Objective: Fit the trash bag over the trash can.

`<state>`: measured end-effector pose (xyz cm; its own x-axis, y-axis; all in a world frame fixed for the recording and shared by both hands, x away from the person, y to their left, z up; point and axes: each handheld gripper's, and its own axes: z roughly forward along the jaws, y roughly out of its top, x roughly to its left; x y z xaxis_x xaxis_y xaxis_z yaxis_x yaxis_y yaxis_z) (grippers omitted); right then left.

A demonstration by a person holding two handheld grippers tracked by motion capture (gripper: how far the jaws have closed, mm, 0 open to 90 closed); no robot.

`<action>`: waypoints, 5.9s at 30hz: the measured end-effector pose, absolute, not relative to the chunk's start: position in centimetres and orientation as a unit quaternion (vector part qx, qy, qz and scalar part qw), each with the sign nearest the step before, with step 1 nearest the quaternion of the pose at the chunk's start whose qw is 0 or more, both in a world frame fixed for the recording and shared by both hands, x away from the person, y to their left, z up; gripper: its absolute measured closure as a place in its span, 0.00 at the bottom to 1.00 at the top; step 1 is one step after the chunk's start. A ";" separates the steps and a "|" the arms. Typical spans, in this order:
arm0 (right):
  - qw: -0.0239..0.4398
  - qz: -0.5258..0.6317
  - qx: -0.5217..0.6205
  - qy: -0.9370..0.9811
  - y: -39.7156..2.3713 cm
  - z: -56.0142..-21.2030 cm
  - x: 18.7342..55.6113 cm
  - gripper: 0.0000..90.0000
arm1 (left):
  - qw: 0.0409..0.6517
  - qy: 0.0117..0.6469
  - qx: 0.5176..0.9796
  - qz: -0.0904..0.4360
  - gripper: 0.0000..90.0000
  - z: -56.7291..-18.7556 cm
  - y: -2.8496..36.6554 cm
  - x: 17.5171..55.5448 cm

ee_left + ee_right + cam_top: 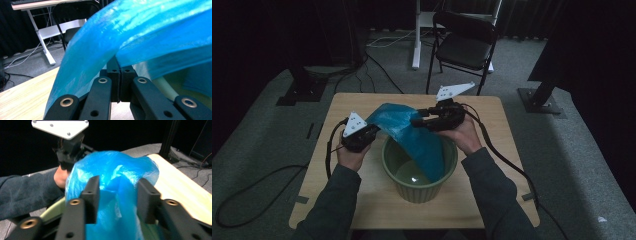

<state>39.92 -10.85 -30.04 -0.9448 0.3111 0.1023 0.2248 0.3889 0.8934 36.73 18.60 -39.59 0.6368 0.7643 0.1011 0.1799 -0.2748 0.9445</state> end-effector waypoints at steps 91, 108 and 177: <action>0.098 0.469 0.184 0.858 -14.7 -33.8 36.8 1.00 | 0.496 0.336 0.741 0.303 0.64 -39.9 21.3 35.1; 0.081 0.467 0.169 0.864 -14.5 -34.1 36.6 0.98 | 0.474 0.313 0.780 0.264 0.88 -38.6 17.7 38.1; 0.074 0.478 0.156 0.861 -14.8 -32.9 35.2 0.69 | 0.475 0.196 0.803 0.300 0.95 -35.9 13.0 34.6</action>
<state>35.16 -14.77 -32.86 -0.9402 0.3398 0.0215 0.1980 0.4942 0.8465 34.62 13.02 -35.94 0.7428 0.6001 0.2967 0.0290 -0.4717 0.8813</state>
